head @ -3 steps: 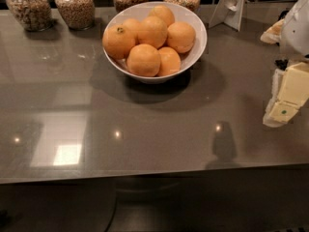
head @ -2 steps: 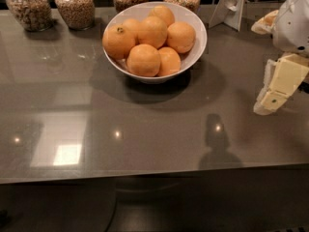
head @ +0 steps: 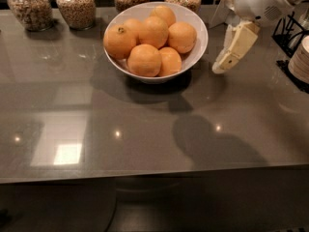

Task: Pick orange from white bowl

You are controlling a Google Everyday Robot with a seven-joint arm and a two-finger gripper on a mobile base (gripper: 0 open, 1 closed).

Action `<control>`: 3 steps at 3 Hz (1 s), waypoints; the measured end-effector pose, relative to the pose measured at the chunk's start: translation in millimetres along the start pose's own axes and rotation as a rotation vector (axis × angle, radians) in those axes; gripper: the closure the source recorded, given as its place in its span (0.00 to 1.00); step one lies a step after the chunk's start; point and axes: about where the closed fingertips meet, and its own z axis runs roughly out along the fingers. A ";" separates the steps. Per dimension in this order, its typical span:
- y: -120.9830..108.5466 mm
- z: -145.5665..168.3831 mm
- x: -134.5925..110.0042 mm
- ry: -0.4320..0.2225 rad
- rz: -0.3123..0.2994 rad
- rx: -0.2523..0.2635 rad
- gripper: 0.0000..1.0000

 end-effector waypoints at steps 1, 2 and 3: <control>-46.5 40.8 -23.1 -0.108 -0.028 -0.016 0.00; -57.2 40.1 -30.0 -0.124 -0.040 0.002 0.00; -65.6 52.0 -22.7 -0.113 -0.063 0.026 0.00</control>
Offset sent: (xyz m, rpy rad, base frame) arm 0.0482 0.0333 0.0022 0.0739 -0.0100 0.0677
